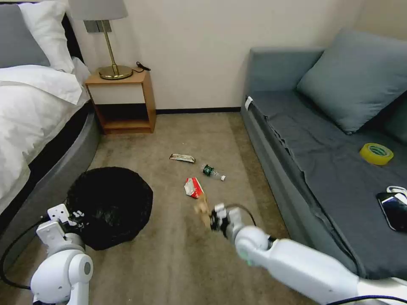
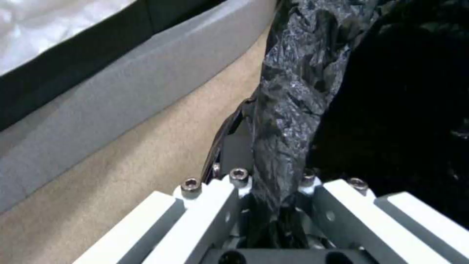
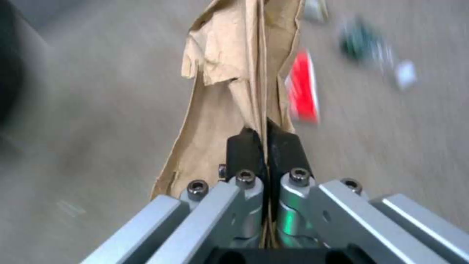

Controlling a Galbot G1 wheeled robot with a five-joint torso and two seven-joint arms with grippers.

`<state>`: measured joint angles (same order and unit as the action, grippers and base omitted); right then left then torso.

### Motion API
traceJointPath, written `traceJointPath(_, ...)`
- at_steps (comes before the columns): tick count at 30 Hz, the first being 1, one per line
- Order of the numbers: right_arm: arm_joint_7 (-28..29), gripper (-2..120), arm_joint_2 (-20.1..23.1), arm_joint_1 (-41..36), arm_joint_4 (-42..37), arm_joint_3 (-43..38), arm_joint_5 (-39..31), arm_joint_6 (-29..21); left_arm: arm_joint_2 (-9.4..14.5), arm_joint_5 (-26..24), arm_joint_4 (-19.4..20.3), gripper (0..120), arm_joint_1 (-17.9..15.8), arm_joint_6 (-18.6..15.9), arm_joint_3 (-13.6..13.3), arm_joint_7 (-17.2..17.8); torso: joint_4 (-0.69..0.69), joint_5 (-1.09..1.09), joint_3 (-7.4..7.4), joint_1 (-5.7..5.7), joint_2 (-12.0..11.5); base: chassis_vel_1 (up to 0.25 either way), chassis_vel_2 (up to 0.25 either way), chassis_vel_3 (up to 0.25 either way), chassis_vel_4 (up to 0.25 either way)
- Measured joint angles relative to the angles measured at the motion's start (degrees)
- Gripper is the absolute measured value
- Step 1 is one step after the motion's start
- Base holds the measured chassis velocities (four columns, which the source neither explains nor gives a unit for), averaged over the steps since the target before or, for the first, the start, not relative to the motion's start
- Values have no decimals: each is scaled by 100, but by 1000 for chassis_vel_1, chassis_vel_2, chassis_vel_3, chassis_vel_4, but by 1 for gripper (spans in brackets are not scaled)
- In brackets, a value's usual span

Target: Pick up the trash bin, then pick up the garbage on the floor and place it into the trash bin.

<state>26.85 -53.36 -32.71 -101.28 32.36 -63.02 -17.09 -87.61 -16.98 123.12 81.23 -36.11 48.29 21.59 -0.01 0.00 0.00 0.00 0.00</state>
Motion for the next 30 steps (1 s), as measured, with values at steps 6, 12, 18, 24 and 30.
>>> traceJointPath(6,366,0,-341,473,-920,-117,-739,-40,-62,109,-66,1,6,-2,-62,1,0,-2,0,0,0,0,0,0,0)
traceJointPath(12,715,0,-1540,829,-797,691,-888,104,-182,223,-78,1,3,-2,-132,-6,4,0,0,0,0,0,0,0,0)
traceJointPath(18,734,0,-2295,1187,68,1597,-602,396,-272,331,-41,1,19,-2,-181,-13,2,-3,0,0,0,0,0,0,0)
traceJointPath(24,743,0,-2545,1209,540,1882,-419,465,-321,362,-34,1,19,-2,-202,-21,1,-2,0,0,0,0,0,0,0)
traceJointPath(30,800,9,-2870,1077,950,2106,-186,507,-369,386,-57,1,-1,12,-226,-29,1,-1,0,0,0,0,0,0,0)
